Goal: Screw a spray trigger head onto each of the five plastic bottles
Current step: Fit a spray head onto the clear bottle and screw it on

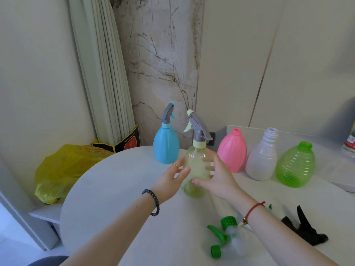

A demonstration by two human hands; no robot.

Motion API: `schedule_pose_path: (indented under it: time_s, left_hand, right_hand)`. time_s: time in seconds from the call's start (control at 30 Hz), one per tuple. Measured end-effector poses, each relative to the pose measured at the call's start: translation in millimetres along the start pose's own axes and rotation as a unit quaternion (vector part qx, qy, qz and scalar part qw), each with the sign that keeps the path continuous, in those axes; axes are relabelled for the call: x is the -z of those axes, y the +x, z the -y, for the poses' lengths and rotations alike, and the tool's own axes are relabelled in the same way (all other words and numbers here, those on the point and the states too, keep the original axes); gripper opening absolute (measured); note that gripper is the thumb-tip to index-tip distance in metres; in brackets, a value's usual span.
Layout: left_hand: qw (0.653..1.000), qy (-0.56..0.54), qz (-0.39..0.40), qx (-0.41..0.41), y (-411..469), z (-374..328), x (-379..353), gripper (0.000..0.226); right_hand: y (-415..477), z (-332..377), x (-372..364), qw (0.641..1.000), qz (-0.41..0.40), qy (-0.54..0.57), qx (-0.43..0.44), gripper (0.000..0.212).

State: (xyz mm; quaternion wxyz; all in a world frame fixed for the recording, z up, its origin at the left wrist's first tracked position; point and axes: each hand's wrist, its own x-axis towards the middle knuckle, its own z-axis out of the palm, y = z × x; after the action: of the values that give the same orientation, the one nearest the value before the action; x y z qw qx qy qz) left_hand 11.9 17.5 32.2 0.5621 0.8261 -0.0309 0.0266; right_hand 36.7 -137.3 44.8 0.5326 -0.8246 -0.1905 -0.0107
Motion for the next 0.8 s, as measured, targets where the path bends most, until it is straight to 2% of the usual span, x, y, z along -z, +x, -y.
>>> schedule_pose_path:
  time_s: [0.1,0.2,0.3,0.4,0.6,0.67,0.8]
  left_hand:
    - [0.998,-0.034,-0.053,0.004,12,-6,-12,0.054]
    - [0.996,-0.034,-0.080,0.018,27,-7,-21,0.056]
    - [0.996,-0.040,-0.067,0.041,42,-6,-27,0.060]
    - [0.996,-0.053,-0.056,0.053,54,-7,-29,0.062]
    - [0.991,-0.095,-0.063,0.076,69,-12,-30,0.064]
    - [0.990,-0.096,-0.064,0.080,71,-12,-30,0.064]
    - [0.989,-0.092,-0.083,0.084,72,-12,-27,0.066]
  right_hand:
    - [17,-4,-11,0.995,-0.097,0.003,0.001,0.077]
    - [37,-6,-16,0.991,-0.128,-0.029,0.004,0.079]
    - [54,-6,-14,0.986,-0.151,-0.074,-0.001,0.079]
    - [68,-5,-13,0.984,-0.139,-0.113,-0.022,0.076]
    - [85,-2,-20,0.959,-0.169,-0.216,-0.066,0.053]
    - [83,-3,-20,0.961,-0.152,-0.223,-0.066,0.056]
    - [76,1,-12,0.978,-0.063,-0.181,-0.079,0.082]
